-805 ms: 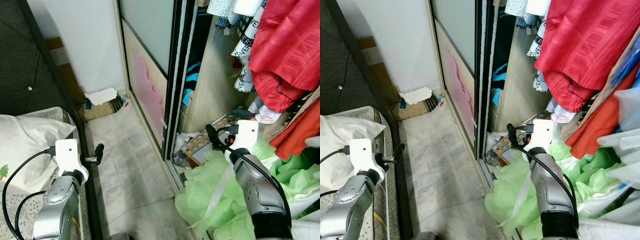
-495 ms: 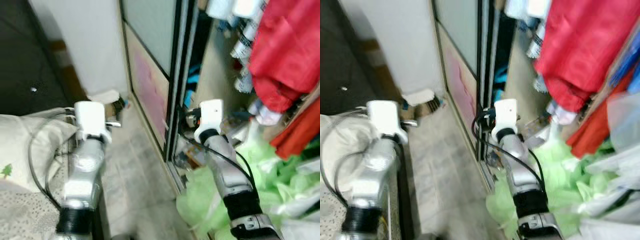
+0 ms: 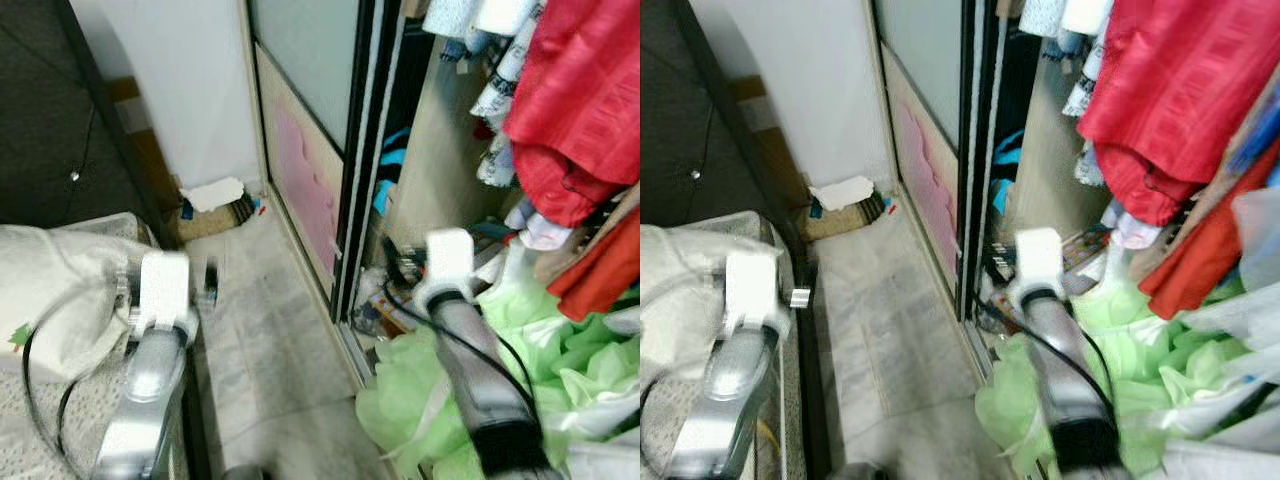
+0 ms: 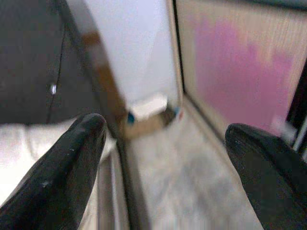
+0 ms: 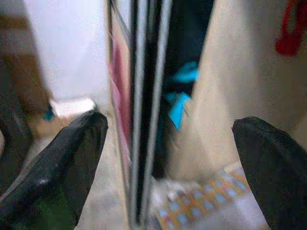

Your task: Clean up the room

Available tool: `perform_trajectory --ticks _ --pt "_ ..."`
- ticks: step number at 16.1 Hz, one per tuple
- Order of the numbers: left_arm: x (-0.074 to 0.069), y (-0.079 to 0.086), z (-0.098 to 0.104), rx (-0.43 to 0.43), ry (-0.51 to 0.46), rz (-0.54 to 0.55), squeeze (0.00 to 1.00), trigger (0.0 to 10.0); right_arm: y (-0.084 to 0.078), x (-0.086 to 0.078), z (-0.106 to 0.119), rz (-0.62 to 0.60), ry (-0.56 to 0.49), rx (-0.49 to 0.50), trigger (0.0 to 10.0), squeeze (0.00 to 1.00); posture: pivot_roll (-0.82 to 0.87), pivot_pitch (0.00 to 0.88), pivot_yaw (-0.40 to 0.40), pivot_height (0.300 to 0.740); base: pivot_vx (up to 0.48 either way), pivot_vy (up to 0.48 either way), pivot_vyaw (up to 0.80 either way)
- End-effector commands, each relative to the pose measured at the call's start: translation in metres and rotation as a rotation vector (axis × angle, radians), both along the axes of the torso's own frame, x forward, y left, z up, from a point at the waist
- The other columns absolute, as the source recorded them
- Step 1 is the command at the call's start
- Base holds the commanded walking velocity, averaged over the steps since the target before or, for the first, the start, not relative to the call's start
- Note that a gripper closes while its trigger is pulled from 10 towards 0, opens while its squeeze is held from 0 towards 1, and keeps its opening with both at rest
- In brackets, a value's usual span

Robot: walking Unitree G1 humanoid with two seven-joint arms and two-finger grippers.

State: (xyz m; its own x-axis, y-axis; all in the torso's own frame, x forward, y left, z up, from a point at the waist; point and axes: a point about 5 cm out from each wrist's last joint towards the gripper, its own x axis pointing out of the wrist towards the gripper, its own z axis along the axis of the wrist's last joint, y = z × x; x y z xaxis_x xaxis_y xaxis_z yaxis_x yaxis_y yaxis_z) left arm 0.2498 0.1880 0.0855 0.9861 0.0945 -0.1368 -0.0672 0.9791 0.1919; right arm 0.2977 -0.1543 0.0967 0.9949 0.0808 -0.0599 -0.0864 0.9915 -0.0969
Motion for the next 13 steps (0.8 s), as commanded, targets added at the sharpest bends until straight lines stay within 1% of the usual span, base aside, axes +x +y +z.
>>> perform_trajectory --ticks 1,2,3,4,5,6,7,8,10,11,12,13 --pt "0.001 -0.008 0.017 -0.022 -0.067 -0.071 0.0 10.0 -0.006 0.002 0.015 -0.027 -0.052 -0.001 10.0 0.0 -0.04 0.0 0.049 0.74 0.0 0.0 0.0" --pt "-0.003 -0.01 0.019 -0.017 -0.073 -0.095 0.0 10.0 -0.01 -0.003 0.011 -0.039 -0.038 -0.007 10.0 0.0 -0.04 0.0 0.061 0.74 0.0 0.0 0.0" --pt "-0.004 -0.009 0.018 -0.014 -0.07 -0.07 0.0 10.0 -0.011 -0.006 0.007 -0.05 -0.027 0.004 10.0 0.0 -0.04 0.0 0.064 0.74 0.0 0.0 0.0" --pt "-0.004 -0.011 0.018 -0.036 -0.075 -0.052 0.0 10.0 -0.011 -0.007 0.005 -0.056 -0.018 0.01 10.0 0.0 -0.03 0.0 0.058 0.74 0.0 0.0 0.0" --pt "-0.005 -0.016 0.019 -0.05 -0.083 -0.057 0.0 10.0 -0.011 -0.009 0.005 -0.049 -0.02 0.002 10.0 0.0 -0.03 0.0 0.047 0.74 0.0 0.0 0.0" --pt "-0.007 -0.019 0.015 -0.065 -0.084 -0.044 0.0 10.0 -0.012 -0.011 0.004 -0.042 -0.015 0.003 10.0 0.0 -0.04 0.0 0.041 0.74 0.0 0.0 0.0" --pt "-0.009 -0.022 0.009 -0.08 -0.064 -0.038 0.0 10.0 -0.013 -0.013 0.002 -0.047 -0.001 0.02 10.0 0.0 -0.05 0.0 0.034 0.74 0.0 0.0 0.0" --pt "-0.012 -0.025 0.004 -0.068 -0.041 -0.042 0.0 10.0 -0.015 -0.015 0.001 -0.05 0.011 0.037 10.0 0.0 -0.05 0.0 0.03 0.74 0.0 0.0 0.0" --pt "-0.009 -0.024 0.012 -0.066 -0.075 -0.037 0.0 10.0 -0.011 -0.013 0.004 -0.01 0.001 0.02 10.0 0.0 -0.03 0.0 0.017 0.74 0.0 0.0 0.0" --pt "-0.007 -0.022 0.015 -0.101 -0.093 -0.013 0.0 10.0 -0.008 -0.012 0.004 0.021 0.002 0.003 10.0 0.0 -0.02 0.0 -0.006 0.74 0.0 0.0 0.0" --pt "-0.007 -0.022 0.016 -0.103 -0.103 0.001 0.0 10.0 -0.009 -0.012 0.004 0.029 0.007 -0.002 10.0 0.0 -0.02 0.0 -0.026 0.74 0.0 0.0 0.0" --pt "-0.007 -0.025 0.016 -0.128 -0.109 0.016 0.0 10.0 -0.01 -0.009 0.004 0.049 0.018 -0.015 10.0 0.0 -0.01 0.0 -0.046 0.74 0.0 0.0 0.0"
